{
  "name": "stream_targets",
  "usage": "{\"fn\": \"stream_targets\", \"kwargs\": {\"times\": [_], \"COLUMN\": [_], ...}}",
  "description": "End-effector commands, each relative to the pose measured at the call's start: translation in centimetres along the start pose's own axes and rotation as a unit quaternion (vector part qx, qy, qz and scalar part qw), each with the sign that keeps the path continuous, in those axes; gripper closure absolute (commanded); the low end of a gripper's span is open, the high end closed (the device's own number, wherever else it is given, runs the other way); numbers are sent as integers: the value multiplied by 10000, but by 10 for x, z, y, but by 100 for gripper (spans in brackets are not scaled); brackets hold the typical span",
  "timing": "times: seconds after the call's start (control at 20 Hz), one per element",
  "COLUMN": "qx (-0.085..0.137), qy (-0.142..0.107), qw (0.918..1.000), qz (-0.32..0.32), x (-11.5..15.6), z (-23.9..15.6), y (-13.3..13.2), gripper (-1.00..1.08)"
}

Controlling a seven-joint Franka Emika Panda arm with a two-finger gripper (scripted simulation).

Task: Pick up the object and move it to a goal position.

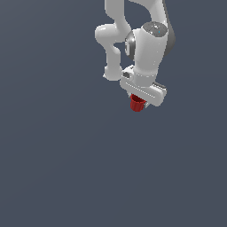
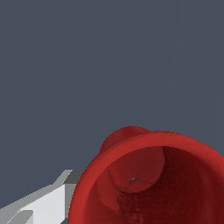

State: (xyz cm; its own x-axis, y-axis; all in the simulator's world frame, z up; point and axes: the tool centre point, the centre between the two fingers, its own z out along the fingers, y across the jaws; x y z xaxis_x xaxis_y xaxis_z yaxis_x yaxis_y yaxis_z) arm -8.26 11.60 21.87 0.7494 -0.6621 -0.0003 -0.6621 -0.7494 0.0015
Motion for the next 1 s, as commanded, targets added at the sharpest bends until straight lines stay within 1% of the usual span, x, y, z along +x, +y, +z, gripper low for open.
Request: {"fn": "stream_targets", "kwargs": {"times": [0.0, 0.25, 0.5, 0.7, 0.95], "qx": [3, 1, 1, 2, 5], "qy": [11, 14, 14, 11, 4], "qw": [10000, 10000, 10000, 10000, 10000], "qz": [2, 2, 2, 2, 1], "x": [-17, -46, -69, -81, -87], "z": [-24, -64, -96, -113, -122], "y": [0, -2, -4, -6, -7], "gripper": [108, 108, 108, 108, 108]}}
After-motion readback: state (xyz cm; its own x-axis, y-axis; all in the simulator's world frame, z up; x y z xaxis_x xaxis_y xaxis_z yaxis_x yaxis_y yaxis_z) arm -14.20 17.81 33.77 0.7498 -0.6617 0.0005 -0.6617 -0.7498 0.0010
